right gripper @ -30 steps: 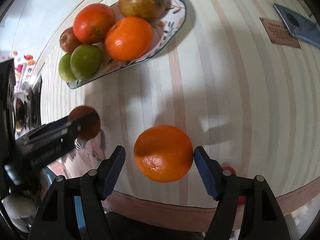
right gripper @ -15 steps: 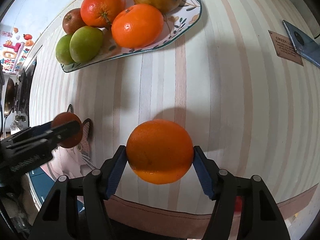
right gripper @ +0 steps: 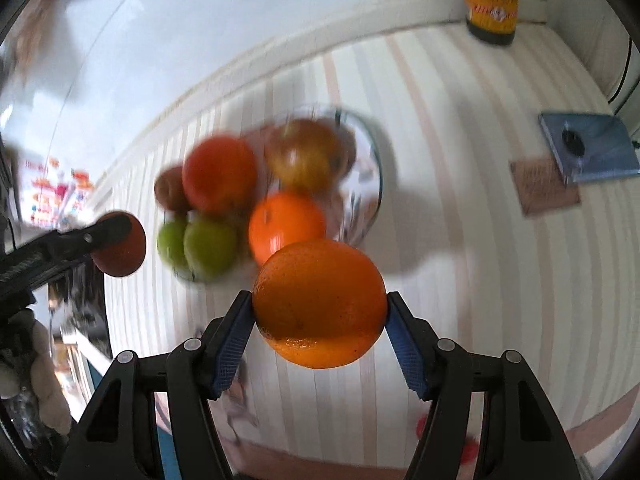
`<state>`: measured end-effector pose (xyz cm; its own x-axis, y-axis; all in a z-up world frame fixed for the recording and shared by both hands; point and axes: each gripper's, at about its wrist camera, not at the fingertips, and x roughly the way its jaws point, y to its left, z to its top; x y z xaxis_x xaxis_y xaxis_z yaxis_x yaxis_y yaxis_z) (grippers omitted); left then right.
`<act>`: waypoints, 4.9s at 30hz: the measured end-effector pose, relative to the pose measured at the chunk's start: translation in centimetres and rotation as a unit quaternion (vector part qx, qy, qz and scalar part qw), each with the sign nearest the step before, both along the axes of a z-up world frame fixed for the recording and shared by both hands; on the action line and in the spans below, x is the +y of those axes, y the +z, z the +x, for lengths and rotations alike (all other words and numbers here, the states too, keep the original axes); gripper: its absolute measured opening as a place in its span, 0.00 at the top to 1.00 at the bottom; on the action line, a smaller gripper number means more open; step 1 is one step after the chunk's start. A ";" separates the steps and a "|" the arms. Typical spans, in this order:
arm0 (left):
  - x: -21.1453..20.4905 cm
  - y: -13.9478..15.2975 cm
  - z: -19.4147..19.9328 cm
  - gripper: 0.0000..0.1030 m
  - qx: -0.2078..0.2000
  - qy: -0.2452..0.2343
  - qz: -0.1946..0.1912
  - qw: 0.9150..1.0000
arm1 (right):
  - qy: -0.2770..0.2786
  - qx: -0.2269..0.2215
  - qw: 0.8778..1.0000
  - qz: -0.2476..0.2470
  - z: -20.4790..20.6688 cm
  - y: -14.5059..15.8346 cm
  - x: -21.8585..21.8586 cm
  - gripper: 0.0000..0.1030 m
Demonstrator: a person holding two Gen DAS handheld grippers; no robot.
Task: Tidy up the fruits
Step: 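Carry both oranges onto the floral plate and open both grippers, then lift both tools back from the plate toward the tomatoes, then grasp a red tomato with the right gripper while the left gripper grasps the other tomato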
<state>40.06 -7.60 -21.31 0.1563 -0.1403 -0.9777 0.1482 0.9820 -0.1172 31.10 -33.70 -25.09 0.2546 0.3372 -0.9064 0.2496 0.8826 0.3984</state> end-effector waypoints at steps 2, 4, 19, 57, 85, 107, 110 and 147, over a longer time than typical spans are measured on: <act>-0.4 -0.7 1.3 0.46 0.006 -0.004 0.011 1.000 | -0.013 -0.001 1.000 0.004 1.3 0.0 -0.8 0.34; -0.9 -1.8 2.3 0.46 0.017 -0.007 0.023 1.000 | -0.021 0.001 1.000 0.001 2.5 -0.4 -1.0 0.34; -1.6 -4.6 2.9 0.46 0.040 -0.013 0.036 0.998 | 0.011 0.014 0.998 -0.057 6.1 -2.6 2.5 0.34; 4.0 2.2 -6.0 0.09 -0.046 0.064 0.033 0.996 | 0.051 -0.035 0.986 -0.157 -0.1 5.2 8.1 0.06; 5.0 17.5 -21.9 0.09 -0.212 0.031 0.012 0.977 | 0.034 -0.195 0.960 -0.196 -16.8 24.0 11.8 0.06; 6.0 18.3 -23.1 0.00 -0.219 0.020 0.017 0.975 | 0.007 -0.198 0.970 -0.139 -18.5 24.4 11.7 0.05; 5.1 17.0 -22.3 0.00 -0.208 0.017 0.030 0.977 | -0.003 -0.178 0.978 -0.110 -17.3 22.1 9.8 0.04; -17.7 -7.9 -18.3 0.19 0.092 -0.186 0.017 0.978 | -0.099 0.045 0.993 -0.050 -20.2 -5.1 -7.9 0.67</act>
<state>21.73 -25.29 -29.19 -0.0780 -0.1210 -0.9896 0.4747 0.8684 -0.1436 10.91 -41.62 -30.16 0.2233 0.1958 -0.9549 0.4529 0.8466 0.2795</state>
